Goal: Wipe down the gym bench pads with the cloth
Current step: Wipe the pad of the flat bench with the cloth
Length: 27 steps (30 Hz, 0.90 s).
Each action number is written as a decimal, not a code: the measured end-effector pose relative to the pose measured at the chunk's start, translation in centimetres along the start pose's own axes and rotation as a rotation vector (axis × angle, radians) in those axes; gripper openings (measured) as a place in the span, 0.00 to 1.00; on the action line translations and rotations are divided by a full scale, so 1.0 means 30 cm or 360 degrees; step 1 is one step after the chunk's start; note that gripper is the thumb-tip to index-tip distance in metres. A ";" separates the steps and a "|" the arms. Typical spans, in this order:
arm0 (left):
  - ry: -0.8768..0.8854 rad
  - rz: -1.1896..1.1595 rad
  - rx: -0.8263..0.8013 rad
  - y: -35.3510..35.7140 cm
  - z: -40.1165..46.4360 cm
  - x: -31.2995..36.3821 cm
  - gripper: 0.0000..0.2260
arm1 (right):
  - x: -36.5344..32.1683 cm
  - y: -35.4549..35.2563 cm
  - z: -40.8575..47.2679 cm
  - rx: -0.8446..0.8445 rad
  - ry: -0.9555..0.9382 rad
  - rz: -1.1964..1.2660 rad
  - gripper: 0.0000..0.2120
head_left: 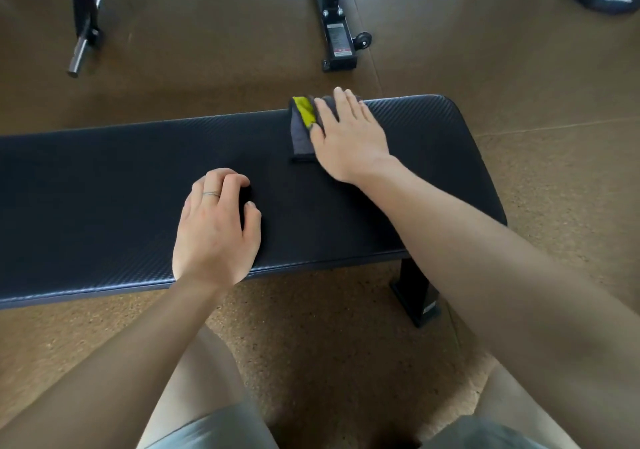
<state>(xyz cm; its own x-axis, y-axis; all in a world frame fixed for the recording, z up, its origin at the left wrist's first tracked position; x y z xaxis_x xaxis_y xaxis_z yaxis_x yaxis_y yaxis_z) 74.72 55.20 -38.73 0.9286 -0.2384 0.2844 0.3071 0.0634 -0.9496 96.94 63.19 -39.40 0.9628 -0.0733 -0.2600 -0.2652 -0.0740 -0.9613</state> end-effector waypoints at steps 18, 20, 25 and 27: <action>-0.0026 0.0071 -0.0010 0.001 -0.001 0.009 0.12 | -0.043 0.003 0.013 -0.0014 -0.0012 -0.0140 0.27; -0.0031 0.0071 -0.0010 0.001 0.001 0.009 0.12 | -0.039 -0.006 0.040 0.0017 0.0049 -0.0198 0.26; -0.0034 0.0060 -0.0007 0.000 0.000 0.010 0.12 | -0.026 -0.014 0.107 0.0079 0.0007 -0.0148 0.23; -0.0039 0.0052 -0.0007 -0.001 0.000 0.008 0.12 | 0.013 -0.031 0.120 0.0050 -0.0020 -0.0146 0.23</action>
<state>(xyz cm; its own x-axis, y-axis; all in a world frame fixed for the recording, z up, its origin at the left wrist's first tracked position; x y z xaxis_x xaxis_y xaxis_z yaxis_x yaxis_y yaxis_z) 74.93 55.16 -38.64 0.9430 -0.2124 0.2561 0.2754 0.0665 -0.9590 97.75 66.80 -38.92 0.9836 -0.0554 -0.1718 -0.1745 -0.0486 -0.9835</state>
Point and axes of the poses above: each hand's wrist, its own z-axis towards the middle knuckle, its own y-axis out of the palm, x = y × z, the point moved 6 cm from there along z, towards the middle knuckle, and after that the axes turned 4 degrees about z, right-handed, at the moved point
